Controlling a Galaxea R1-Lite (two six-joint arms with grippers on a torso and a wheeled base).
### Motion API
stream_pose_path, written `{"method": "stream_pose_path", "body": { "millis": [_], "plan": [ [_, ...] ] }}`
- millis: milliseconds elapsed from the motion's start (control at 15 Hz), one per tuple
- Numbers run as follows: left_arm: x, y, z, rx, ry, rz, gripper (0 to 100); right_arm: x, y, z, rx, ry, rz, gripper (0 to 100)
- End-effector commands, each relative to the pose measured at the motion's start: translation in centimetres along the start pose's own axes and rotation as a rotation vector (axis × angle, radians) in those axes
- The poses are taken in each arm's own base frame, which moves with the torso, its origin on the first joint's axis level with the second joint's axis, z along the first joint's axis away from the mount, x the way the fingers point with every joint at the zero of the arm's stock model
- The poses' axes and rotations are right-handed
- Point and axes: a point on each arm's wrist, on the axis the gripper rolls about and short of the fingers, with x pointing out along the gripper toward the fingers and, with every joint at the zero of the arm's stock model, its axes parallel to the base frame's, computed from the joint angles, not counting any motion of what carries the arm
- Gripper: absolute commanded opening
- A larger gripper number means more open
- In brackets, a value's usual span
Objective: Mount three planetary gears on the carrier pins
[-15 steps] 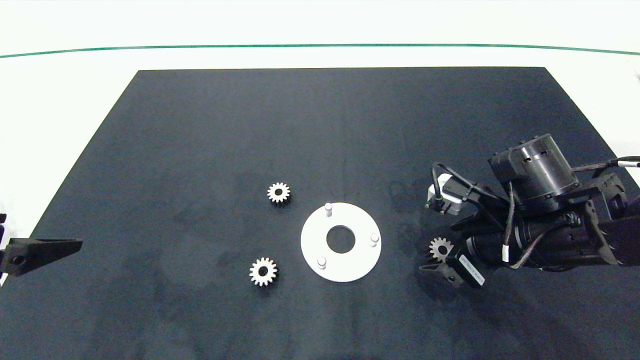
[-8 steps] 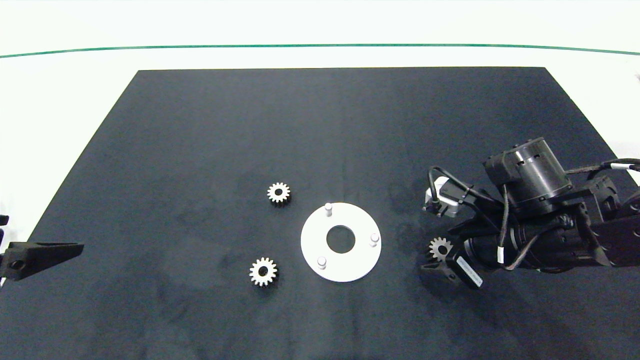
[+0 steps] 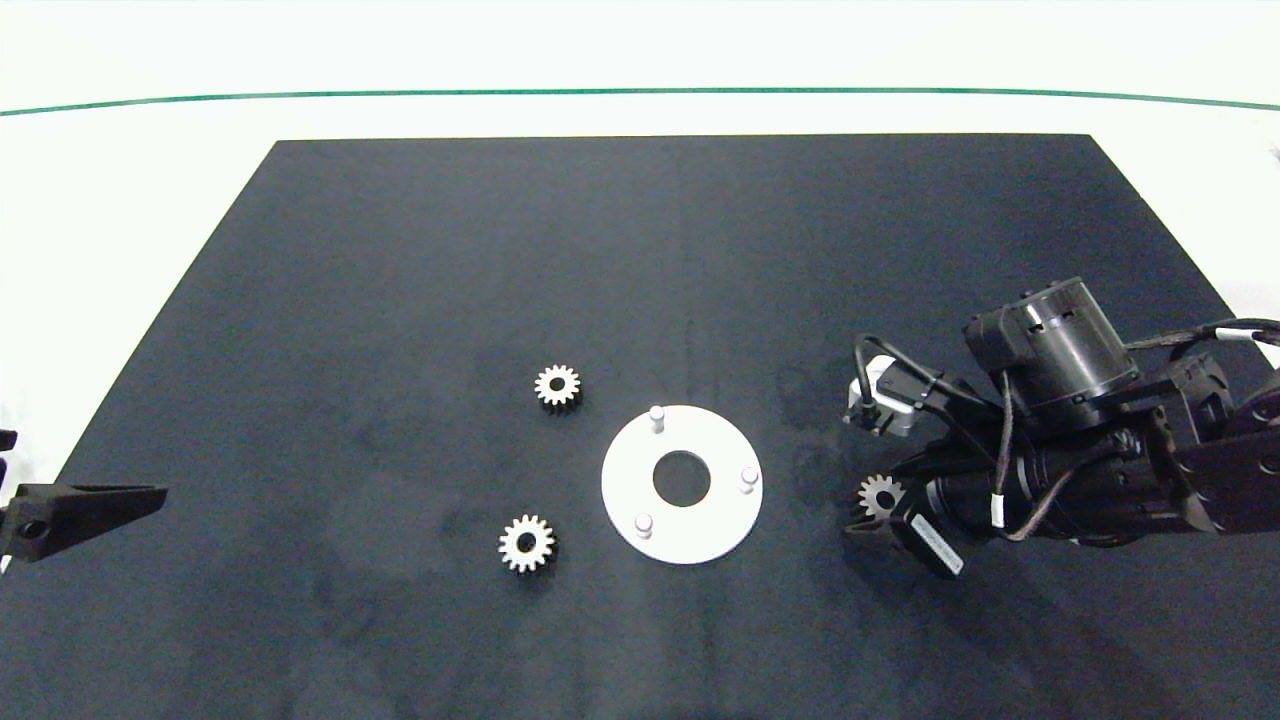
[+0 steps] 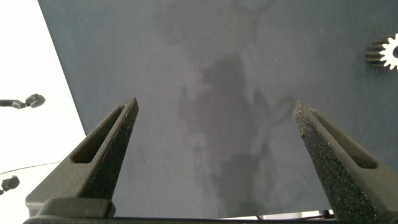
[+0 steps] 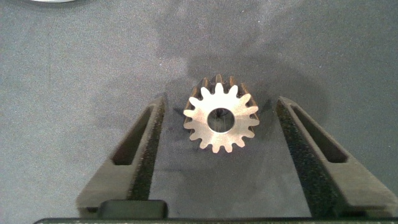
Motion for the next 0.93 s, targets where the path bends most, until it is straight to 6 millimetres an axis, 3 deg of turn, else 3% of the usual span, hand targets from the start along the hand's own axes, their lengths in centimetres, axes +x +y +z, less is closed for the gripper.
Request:
{"method": "stream_pose_path", "body": {
  "millis": [67, 933],
  "plan": [
    [-0.09, -0.01, -0.06, 0.001, 0.001, 0.000, 100, 0.01, 0.06, 0.01, -0.004, 0.001, 0.002, 64],
    [-0.45, 0.04, 0.09, -0.001, -0.015, 0.006, 100, 0.10, 0.17, -0.14, -0.014, 0.007, 0.005, 39]
  ]
}}
